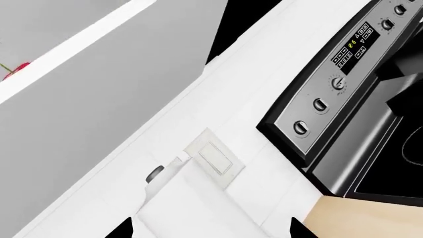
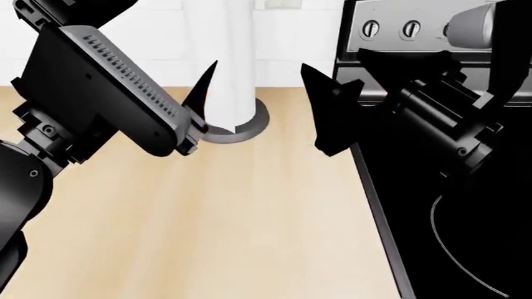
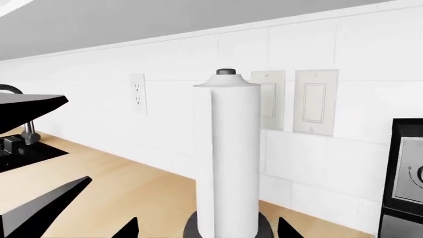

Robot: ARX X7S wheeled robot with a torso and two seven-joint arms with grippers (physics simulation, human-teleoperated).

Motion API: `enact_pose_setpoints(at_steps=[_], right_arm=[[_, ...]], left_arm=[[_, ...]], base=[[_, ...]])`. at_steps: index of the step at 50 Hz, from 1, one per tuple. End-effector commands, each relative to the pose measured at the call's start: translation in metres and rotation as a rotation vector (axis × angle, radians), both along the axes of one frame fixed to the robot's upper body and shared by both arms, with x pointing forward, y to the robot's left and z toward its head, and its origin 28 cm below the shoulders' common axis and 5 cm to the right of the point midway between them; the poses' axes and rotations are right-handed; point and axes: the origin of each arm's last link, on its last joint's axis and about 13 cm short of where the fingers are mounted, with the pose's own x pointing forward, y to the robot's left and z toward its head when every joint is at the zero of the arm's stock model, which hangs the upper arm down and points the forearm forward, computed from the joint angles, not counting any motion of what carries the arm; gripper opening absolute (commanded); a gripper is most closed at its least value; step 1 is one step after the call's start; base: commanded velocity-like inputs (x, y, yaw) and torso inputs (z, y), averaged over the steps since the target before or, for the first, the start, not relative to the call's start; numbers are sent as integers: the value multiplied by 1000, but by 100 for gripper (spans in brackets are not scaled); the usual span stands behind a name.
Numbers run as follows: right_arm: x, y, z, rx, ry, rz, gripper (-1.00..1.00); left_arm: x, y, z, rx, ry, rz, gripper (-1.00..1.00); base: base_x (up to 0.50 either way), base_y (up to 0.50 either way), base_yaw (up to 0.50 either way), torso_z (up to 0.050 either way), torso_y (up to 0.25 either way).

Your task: Pick the cherry, apricot from the counter and place them in the cabinet. Then close the cabinet.

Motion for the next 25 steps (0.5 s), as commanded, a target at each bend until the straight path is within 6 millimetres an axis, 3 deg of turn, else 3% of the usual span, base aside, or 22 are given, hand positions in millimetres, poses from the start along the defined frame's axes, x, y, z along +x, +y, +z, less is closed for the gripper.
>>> enact_pose_setpoints(at_steps=[1,12,25], right_arm=[[0,0,1,2,2,-2,100],[2,-1,0,4,-2,0,100],[-3,-5,3,18,-19,-29,100]], left_arm=[[-1,-1,1,2,1,-1,100],[1,-1,0,4,1,-2,100],[-1,0,1,3,-1,2,100]], base=[[2,-270,0,0,0],[2,-274,0,0,0],[0,-1,0,0,0]])
